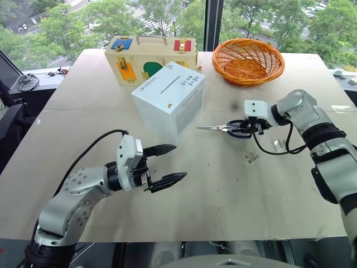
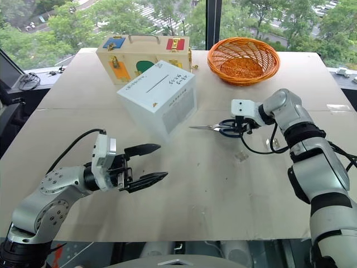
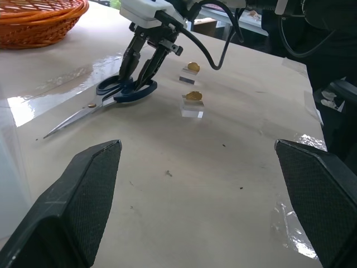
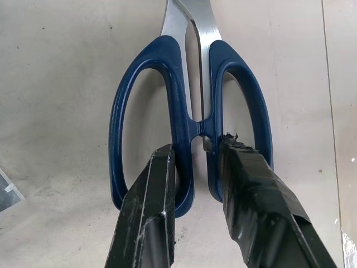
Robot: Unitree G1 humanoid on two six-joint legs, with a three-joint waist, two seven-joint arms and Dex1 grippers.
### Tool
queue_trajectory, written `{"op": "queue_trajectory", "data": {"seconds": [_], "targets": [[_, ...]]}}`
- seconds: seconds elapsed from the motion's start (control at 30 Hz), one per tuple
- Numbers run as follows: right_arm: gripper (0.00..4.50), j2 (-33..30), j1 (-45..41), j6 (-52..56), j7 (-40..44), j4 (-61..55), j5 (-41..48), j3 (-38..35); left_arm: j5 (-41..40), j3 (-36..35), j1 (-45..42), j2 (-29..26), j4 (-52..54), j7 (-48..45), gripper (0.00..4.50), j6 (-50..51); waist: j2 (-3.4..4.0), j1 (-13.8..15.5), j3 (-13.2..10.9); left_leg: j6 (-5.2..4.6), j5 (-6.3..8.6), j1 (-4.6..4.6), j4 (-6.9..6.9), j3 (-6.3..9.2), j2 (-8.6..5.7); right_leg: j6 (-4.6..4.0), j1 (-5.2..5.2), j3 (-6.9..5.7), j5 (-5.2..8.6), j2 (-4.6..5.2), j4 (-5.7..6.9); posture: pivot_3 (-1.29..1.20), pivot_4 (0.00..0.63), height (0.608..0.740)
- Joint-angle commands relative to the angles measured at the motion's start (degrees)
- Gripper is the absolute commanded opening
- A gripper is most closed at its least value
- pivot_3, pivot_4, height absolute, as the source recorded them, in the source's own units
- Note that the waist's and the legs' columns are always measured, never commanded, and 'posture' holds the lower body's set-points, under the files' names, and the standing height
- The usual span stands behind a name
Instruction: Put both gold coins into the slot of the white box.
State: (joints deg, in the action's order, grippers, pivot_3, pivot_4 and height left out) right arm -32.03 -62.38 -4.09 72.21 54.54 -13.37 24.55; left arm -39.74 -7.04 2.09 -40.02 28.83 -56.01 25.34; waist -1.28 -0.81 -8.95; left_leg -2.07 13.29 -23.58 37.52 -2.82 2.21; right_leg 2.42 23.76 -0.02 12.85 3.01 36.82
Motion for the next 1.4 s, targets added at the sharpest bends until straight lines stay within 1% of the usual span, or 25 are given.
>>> {"op": "queue_trajectory", "data": {"seconds": [0.03, 0.13, 0.23, 0.37, 0.53, 0.67, 0.73, 0.8, 0.83, 0.87, 0.93, 1.0, 1.07, 1.2, 1.3, 1.4], "targets": [[1.11, 0.1, -0.1, 0.3, 0.3, 1.3, -1.1, -0.4, -0.1, -0.6, -0.6, 0.0, 2.0, 0.0, 4.50, -1.3, 0.00, 0.0, 0.0, 0.00, 0.00, 0.01, 0.00, 0.00, 0.00, 0.00, -0.01, 0.00, 0.00, 0.00, 0.00, 0.00, 0.150, 0.740], [1.11, -0.2, 0.3, -0.4, -0.4, 0.5, -1.1, -1.0, 0.1, -0.4, -0.5, 0.1, 1.9, 0.1, 4.50, -1.6, 0.00, 0.0, 0.0, 0.00, 0.00, 0.06, 0.00, -0.01, 0.00, 0.00, -0.05, 0.01, 0.00, 0.01, 0.00, 0.00, 0.150, 0.740], [1.11, -1.9, 0.4, -0.1, -0.4, -3.9, 0.1, -2.9, 0.2, -0.4, -0.2, 0.3, 2.1, 0.3, 4.50, -1.8, 0.01, 0.0, 0.0, 0.00, 0.00, 0.06, 0.00, -0.02, 0.01, -0.01, -0.05, 0.02, -0.01, 0.01, 0.00, 0.00, 0.150, 0.740], [1.11, -5.8, 2.9, 4.8, 2.5, -16.9, 3.3, -6.1, 0.3, -0.3, 0.0, 0.5, 2.2, 0.6, 4.50, -2.1, 0.08, 0.2, -0.1, 0.00, 0.00, -0.10, 0.00, 0.01, 0.01, -0.01, 0.08, 0.00, -0.01, 0.02, 0.00, 0.00, 0.150, 0.740], [1.11, -12.8, 10.1, 13.2, 4.5, -34.4, 6.1, -10.2, 0.2, 0.5, -1.2, 0.9, 1.8, 0.8, 4.50, -2.0, 0.09, 0.5, -0.1, 0.00, 0.01, -0.17, -0.09, 0.04, 0.00, 0.02, 0.16, -0.07, -0.01, 0.05, -0.04, 0.00, 0.150, 0.740], [1.11, -18.4, 16.2, 18.6, 2.8, -42.9, 7.9, -14.7, 0.5, 1.5, -2.8, 1.1, 0.2, -0.2, 4.50, -2.1, 0.09, 0.7, -0.1, 0.00, 0.01, -0.18, -0.09, 0.02, -0.01, 0.01, 0.16, -0.08, 0.00, 0.04, -0.07, 0.00, 0.150, 0.740], [1.11, -19.4, 18.3, 22.3, 3.1, -46.1, 9.6, -15.9, 0.7, 1.9, -3.6, 1.2, -0.8, -0.8, 4.50, -2.2, 0.09, 0.6, -0.1, 0.00, 0.01, -0.17, -0.07, -0.01, -0.02, 0.01, 0.16, -0.06, 0.01, 0.04, -0.07, 0.00, 0.150, 0.740], [1.60, -17.2, 19.4, 27.3, 3.9, -48.5, 13.5, -16.2, 1.2, 2.9, -5.4, 1.4, -2.5, -1.6, 4.50, -2.5, 0.09, 0.1, -0.1, 0.00, 0.01, -0.13, -0.04, -0.05, -0.03, 0.01, 0.15, -0.02, 0.00, 0.01, -0.06, 0.00, 0.150, 0.740], [1.80, -15.2, 19.2, 28.6, 2.8, -47.7, 14.1, -15.8, 1.3, 3.2, -6.1, 1.5, -3.0, -1.9, 4.50, -2.6, 0.08, -0.1, -0.1, -0.01, 0.01, -0.10, -0.03, -0.07, -0.03, 0.01, 0.13, 0.00, 0.00, -0.01, -0.06, 0.00, 0.150, 0.740], [2.36, -13.9, 19.0, 29.4, 1.9, -47.0, 14.3, -15.5, 1.3, 3.4, -6.5, 1.5, -3.3, -2.1, 4.50, -2.6, 0.03, -0.3, 0.0, -0.01, 0.01, -0.04, -0.02, -0.07, -0.03, 0.01, 0.08, 0.01, -0.01, -0.09, -0.04, 0.00, 0.150, 0.740], [2.93, -10.9, 17.1, 28.4, -2.5, -42.2, 11.9, -14.3, 1.4, 3.3, -7.0, 1.5, -3.6, -2.5, 4.50, -2.5, 0.03, -0.4, 0.0, -0.01, 0.01, 0.04, 0.00, -0.06, 0.03, -0.04, 0.03, 0.04, -0.04, -0.21, -0.04, 0.00, 0.150, 0.740], [2.93, -8.6, 15.0, 27.3, -4.2, -37.7, 10.9, -13.3, 1.4, 3.0, -7.1, 1.3, -3.6, -2.7, 4.50, -2.5, 0.07, -0.1, -0.1, 0.00, 0.00, 0.06, 0.00, -0.05, 0.03, -0.05, 0.03, 0.04, -0.04, -0.23, 0.00, 0.00, 0.150, 0.740], [2.93, -6.9, 13.0, 26.0, -5.0, -33.4, 10.4, -12.5, 1.3, 2.7, -6.9, 1.0, -3.5, -2.9, 4.50, -2.5, 0.07, 0.0, -0.1, 0.00, 0.00, -0.11, 0.00, -0.05, 0.00, -0.07, 0.19, 0.05, -0.05, -0.22, 0.01, 0.00, 0.150, 0.740], [2.93, -2.8, 7.2, 19.8, -7.0, -19.7, 8.1, -10.4, 1.1, 1.8, -5.5, 0.7, -2.0, -2.2, 4.50, -2.2, 0.07, 0.1, -0.1, 0.00, 0.00, -0.22, -0.01, -0.09, -0.02, 0.02, 0.24, 0.08, -0.10, -0.19, -0.09, 0.00, 0.150, 0.740], [2.93, -0.3, 3.5, 15.7, -7.2, -10.2, 6.6, -9.0, 0.8, 0.9, -4.1, 0.5, -0.6, -1.4, 4.50, -2.1, 0.07, 0.0, -0.1, 0.00, 0.00, -0.21, -0.04, -0.10, -0.02, 0.13, 0.23, 0.09, -0.16, -0.18, -0.11, 0.00, 0.150, 0.740], [2.93, 1.6, 1.1, 12.7, -6.7, -3.6, 5.3, -8.0, 0.7, 0.2, -3.0, 0.4, 0.5, -0.5, 4.50, -2.0, 0.09, 0.1, -0.1, 0.00, 0.00, -0.21, -0.08, -0.08, -0.01, 0.13, 0.24, 0.07, -0.16, -0.18, -0.10, 0.00, 0.150, 0.740]]}}
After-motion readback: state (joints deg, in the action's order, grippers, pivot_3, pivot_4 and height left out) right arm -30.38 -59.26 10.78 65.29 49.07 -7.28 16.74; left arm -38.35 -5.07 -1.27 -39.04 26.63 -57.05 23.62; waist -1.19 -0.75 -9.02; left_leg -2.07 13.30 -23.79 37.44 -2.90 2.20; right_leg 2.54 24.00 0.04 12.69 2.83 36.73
